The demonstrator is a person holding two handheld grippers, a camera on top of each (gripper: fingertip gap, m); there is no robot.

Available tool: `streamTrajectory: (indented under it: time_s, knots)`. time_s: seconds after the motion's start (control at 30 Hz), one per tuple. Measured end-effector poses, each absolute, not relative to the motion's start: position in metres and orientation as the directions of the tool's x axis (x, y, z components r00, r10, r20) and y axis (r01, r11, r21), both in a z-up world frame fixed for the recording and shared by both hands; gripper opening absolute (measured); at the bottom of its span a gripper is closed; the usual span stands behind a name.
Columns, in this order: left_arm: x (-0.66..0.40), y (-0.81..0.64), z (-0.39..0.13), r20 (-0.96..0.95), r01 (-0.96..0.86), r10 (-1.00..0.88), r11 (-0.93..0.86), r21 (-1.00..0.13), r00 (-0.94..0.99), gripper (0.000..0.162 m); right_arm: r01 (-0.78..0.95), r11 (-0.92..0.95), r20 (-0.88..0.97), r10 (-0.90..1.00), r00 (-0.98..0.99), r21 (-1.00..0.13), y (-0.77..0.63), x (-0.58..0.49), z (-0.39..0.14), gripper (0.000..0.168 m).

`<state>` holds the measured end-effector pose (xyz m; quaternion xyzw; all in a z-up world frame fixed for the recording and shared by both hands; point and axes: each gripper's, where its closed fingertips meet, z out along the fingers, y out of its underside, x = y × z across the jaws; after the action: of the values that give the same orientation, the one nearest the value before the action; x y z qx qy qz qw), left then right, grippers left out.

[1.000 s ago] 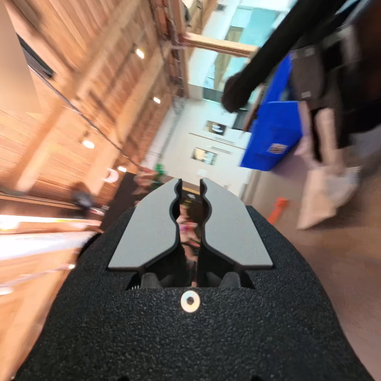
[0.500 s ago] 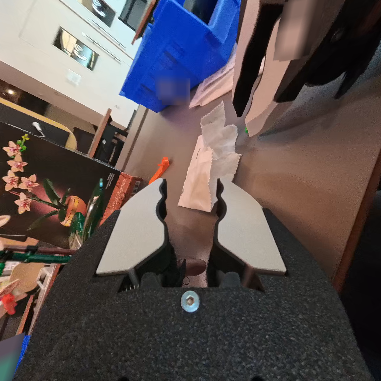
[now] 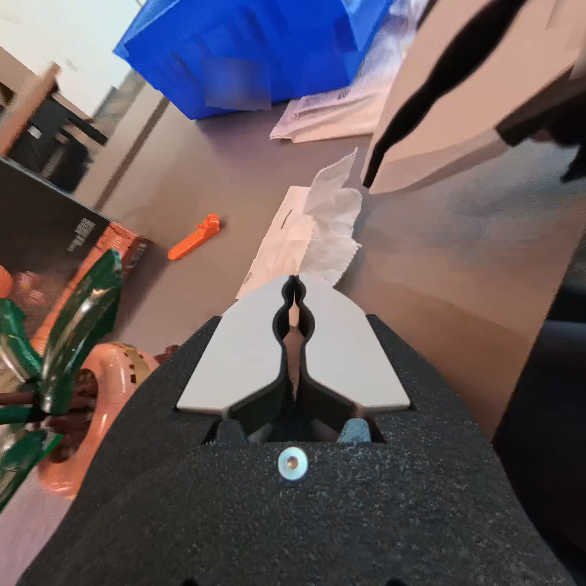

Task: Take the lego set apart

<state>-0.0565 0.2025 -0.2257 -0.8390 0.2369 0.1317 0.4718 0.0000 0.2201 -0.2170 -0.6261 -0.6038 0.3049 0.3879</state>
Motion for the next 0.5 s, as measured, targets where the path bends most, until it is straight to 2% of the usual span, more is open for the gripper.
streamTrajectory:
  time_s: [0.07, 0.17, 0.23, 0.33, 0.5]
  knots:
    - [-0.057, 0.204, -0.221, -0.346, -0.431, -0.259, -0.466, -0.773, 0.902, 0.000, 0.535, 0.059, 0.125, 0.988, 0.088, -0.843, 0.223, 0.000, -0.215, 0.000]
    - [-0.066, 0.205, -0.223, -0.327, -0.402, -0.234, -0.515, -0.757, 0.916, 0.000, 0.532, 0.086, 0.163, 0.982, 0.099, -0.843, 0.236, 0.009, -0.218, 0.005]
    - [-0.064, 0.205, -0.224, -0.340, -0.413, -0.235, -0.522, -0.746, 0.911, 0.000, 0.531, 0.076, 0.142, 0.986, 0.084, -0.844, 0.242, 0.026, -0.219, 0.020]
    - [-0.059, 0.204, -0.226, -0.344, -0.417, -0.236, -0.531, -0.737, 0.909, 0.000, 0.587, 0.016, 0.068, 0.995, 0.066, -0.809, 0.251, 0.061, -0.230, 0.027]
    - [-0.058, 0.204, -0.227, -0.335, -0.405, -0.228, -0.552, -0.729, 0.914, 0.000, 0.625, -0.025, -0.013, 1.000, 0.023, -0.780, 0.257, 0.104, -0.232, 0.024]
